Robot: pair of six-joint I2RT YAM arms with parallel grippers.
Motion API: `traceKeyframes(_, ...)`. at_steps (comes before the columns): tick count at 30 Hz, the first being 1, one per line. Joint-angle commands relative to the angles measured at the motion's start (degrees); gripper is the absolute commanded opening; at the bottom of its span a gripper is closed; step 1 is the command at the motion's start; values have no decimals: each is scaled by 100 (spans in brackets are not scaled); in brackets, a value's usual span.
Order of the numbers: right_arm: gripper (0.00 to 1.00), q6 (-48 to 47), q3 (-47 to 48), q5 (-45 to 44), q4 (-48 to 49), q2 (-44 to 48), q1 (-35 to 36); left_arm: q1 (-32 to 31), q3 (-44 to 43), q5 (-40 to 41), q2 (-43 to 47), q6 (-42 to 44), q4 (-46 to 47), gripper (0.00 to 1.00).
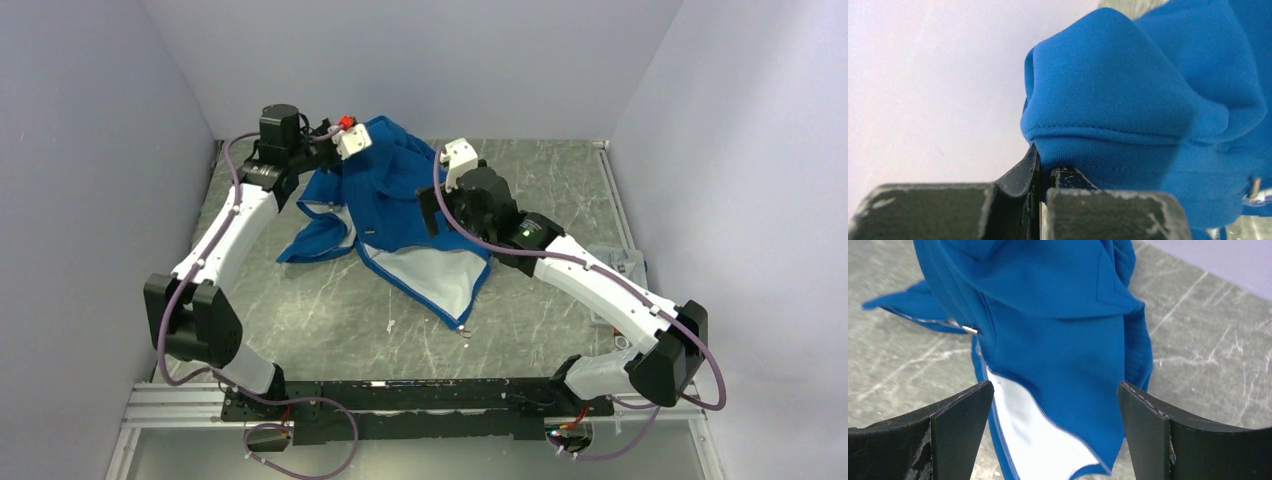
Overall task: Zip up the jacket
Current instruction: Flatten out the jacket at the center of the board.
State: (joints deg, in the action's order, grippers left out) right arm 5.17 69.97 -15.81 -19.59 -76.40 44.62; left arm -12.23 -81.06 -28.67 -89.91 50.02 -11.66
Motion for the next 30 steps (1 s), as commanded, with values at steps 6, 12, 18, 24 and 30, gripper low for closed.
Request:
traceKeyframes(6, 100, -173, 605, 227, 419, 152, 389, -104, -187, -804, 1010, -324, -276, 0)
traceKeyframes(12, 100, -202, 646, 379, 410, 89, 547, -104, -584, -1118, 1125, -859, -402, 0)
traceKeyframes(18, 100, -92, 944, 848, 446, 6, 550, -121, -986, -1602, 1306, -1330, -636, 0)
traceKeyframes(24, 100, -120, 1196, 855, 600, -262, 772, -139, -1237, -1827, 1474, -1697, -835, 0)
traceKeyframes(30, 98, -233, 1452, 539, 829, -473, 964, -173, -1565, -1912, 1554, -2046, -1017, 0)
